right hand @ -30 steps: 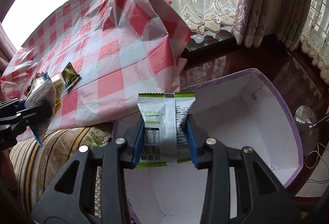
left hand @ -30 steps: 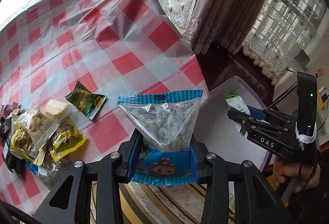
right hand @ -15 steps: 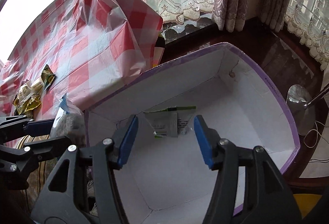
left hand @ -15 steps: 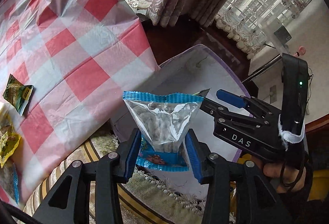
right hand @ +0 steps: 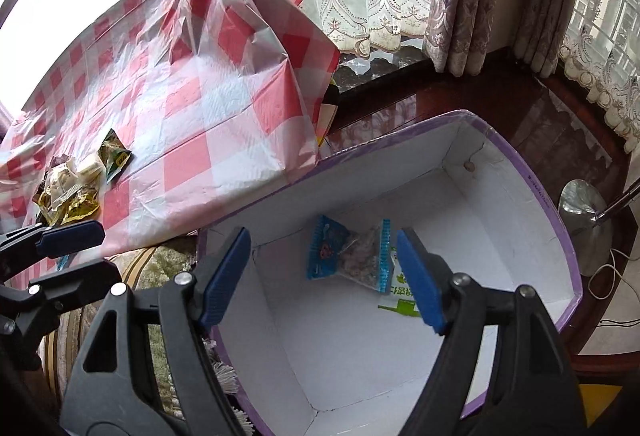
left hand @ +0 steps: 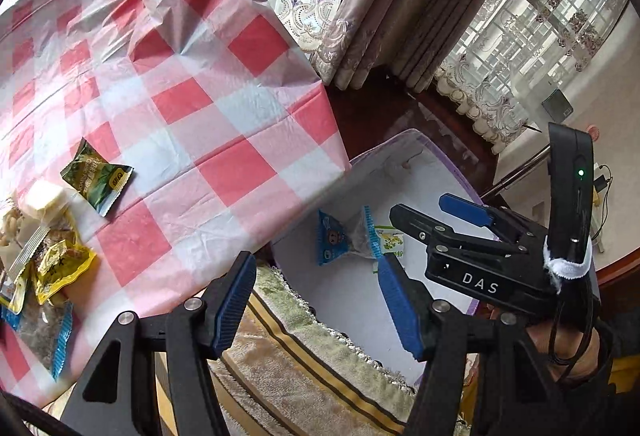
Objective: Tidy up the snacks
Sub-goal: 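Carry both packets to the white box and open both tools to drop them, then return both tools to the table and grasp the green pea packet with the right tool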
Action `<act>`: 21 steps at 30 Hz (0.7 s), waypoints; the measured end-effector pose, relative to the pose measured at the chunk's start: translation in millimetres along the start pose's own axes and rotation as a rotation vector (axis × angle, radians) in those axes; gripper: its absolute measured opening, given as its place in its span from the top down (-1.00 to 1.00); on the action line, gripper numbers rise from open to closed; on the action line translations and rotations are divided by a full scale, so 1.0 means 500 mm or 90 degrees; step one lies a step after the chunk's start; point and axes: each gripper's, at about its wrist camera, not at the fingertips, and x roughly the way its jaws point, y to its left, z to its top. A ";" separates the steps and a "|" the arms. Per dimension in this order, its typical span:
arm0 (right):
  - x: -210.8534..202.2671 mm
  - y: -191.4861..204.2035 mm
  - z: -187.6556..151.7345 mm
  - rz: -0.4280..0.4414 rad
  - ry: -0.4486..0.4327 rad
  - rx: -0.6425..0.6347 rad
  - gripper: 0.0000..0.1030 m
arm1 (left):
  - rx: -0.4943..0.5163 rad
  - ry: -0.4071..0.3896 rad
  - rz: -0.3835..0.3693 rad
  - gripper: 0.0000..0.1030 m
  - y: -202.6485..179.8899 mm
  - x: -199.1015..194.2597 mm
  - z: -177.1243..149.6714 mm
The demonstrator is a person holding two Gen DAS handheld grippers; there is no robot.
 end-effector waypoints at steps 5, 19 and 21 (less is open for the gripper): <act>-0.008 0.083 0.012 0.039 -0.009 -0.021 -0.51 | -0.074 -0.068 0.073 -0.25 0.093 -0.079 -0.037; -0.025 0.321 0.053 0.137 -0.020 -0.095 -0.51 | -0.250 -0.183 0.244 -0.25 0.289 -0.312 -0.206; -0.026 0.341 0.042 0.138 -0.021 -0.104 -0.51 | -0.262 -0.185 0.246 -0.25 0.302 -0.320 -0.229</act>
